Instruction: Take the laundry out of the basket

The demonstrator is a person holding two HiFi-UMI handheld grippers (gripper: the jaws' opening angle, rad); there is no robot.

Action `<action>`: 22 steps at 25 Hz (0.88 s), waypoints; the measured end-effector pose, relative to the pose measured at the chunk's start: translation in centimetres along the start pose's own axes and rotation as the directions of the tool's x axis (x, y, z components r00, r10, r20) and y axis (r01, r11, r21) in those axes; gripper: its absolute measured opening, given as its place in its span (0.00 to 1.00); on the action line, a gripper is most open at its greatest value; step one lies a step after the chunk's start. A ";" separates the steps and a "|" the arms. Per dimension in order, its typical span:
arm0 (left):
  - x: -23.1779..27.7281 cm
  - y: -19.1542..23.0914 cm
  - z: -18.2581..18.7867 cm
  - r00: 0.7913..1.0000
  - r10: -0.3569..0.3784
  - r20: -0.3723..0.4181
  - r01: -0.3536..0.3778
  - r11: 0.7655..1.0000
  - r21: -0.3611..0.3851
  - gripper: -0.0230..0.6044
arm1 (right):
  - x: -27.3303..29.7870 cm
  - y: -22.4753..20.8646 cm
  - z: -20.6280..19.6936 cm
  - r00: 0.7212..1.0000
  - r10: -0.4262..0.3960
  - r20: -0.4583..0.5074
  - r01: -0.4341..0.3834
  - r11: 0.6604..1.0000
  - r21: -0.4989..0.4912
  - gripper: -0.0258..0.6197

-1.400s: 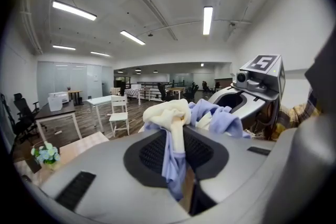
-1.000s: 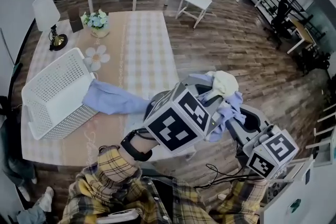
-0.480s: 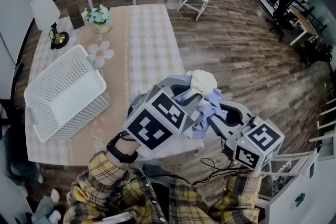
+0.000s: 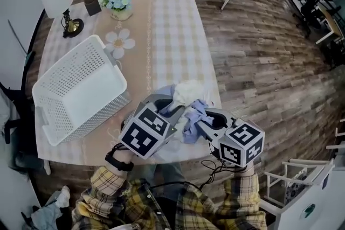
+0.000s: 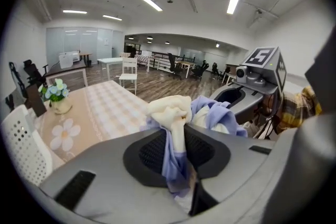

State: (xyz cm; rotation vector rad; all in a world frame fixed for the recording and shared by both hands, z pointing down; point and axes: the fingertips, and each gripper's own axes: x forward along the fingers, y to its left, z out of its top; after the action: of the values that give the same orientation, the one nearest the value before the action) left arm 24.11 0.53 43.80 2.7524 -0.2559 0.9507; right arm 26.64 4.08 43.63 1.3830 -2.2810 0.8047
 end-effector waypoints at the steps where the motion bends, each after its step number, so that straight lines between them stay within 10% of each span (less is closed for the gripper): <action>1: 0.2 0.5 -1.1 1.000 0.005 -0.014 -0.005 1.000 -0.015 0.21 | 0.9 -0.1 -0.8 1.000 0.002 -0.017 -0.002 1.000 0.015 0.20; 10: 2.0 2.4 -8.1 0.994 0.016 -0.105 -0.026 0.996 -0.089 0.26 | 5.8 0.0 -5.7 0.991 0.042 -0.130 -0.030 0.995 0.091 0.22; 22: -2.2 2.7 -5.5 0.998 0.065 -0.019 -0.067 0.993 -0.100 0.40 | 3.4 1.8 -3.4 0.986 -0.001 -0.165 -0.005 0.999 -0.032 0.35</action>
State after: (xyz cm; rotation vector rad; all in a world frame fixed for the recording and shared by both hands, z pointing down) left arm 18.54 -0.41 47.05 2.6587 -0.3839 0.9486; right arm 23.51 4.53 47.73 1.2510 -2.1593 0.8461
